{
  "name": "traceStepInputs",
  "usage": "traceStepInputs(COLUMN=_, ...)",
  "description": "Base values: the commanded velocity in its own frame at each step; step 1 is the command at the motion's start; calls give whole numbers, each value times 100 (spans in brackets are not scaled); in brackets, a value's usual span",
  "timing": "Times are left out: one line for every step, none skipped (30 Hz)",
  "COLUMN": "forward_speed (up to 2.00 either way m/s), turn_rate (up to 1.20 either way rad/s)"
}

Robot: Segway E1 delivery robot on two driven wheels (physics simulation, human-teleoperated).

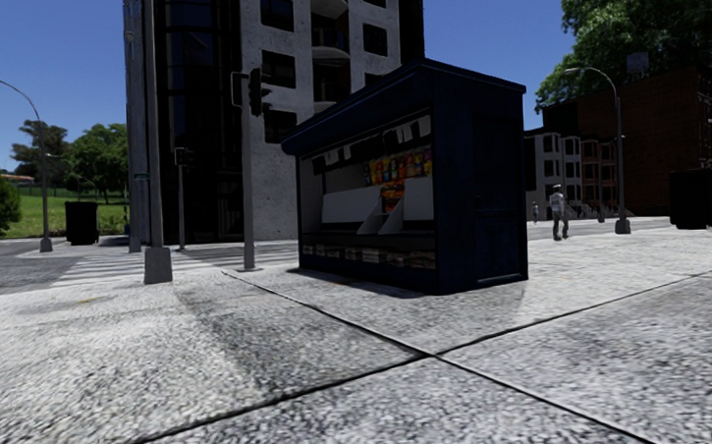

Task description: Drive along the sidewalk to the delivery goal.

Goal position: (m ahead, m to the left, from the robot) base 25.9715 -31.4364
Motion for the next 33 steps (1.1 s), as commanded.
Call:
traceStepInputs(forward_speed=166, turn_rate=-63)
traceStepInputs(forward_speed=164, turn_rate=-64)
traceStepInputs(forward_speed=163, turn_rate=-64)
traceStepInputs(forward_speed=163, turn_rate=-64)
traceStepInputs(forward_speed=163, turn_rate=-64)
traceStepInputs(forward_speed=162, turn_rate=-65)
traceStepInputs(forward_speed=162, turn_rate=-65)
traceStepInputs(forward_speed=162, turn_rate=-65)
traceStepInputs(forward_speed=162, turn_rate=-65)
traceStepInputs(forward_speed=162, turn_rate=-65)
traceStepInputs(forward_speed=162, turn_rate=-65)
traceStepInputs(forward_speed=162, turn_rate=-65)
traceStepInputs(forward_speed=162, turn_rate=-65)
traceStepInputs(forward_speed=162, turn_rate=-65)
traceStepInputs(forward_speed=162, turn_rate=-65)
traceStepInputs(forward_speed=162, turn_rate=-65)
traceStepInputs(forward_speed=162, turn_rate=-65)
traceStepInputs(forward_speed=162, turn_rate=-65)
traceStepInputs(forward_speed=162, turn_rate=-65)
traceStepInputs(forward_speed=162, turn_rate=-65)
traceStepInputs(forward_speed=162, turn_rate=-65)
traceStepInputs(forward_speed=162, turn_rate=-65)
traceStepInputs(forward_speed=176, turn_rate=-65)
traceStepInputs(forward_speed=176, turn_rate=-65)
traceStepInputs(forward_speed=186, turn_rate=-65)
traceStepInputs(forward_speed=200, turn_rate=-65)
traceStepInputs(forward_speed=200, turn_rate=-65)
traceStepInputs(forward_speed=200, turn_rate=-65)
traceStepInputs(forward_speed=200, turn_rate=-65)
traceStepInputs(forward_speed=200, turn_rate=-65)
traceStepInputs(forward_speed=200, turn_rate=-65)
traceStepInputs(forward_speed=200, turn_rate=-65)
traceStepInputs(forward_speed=200, turn_rate=-65)
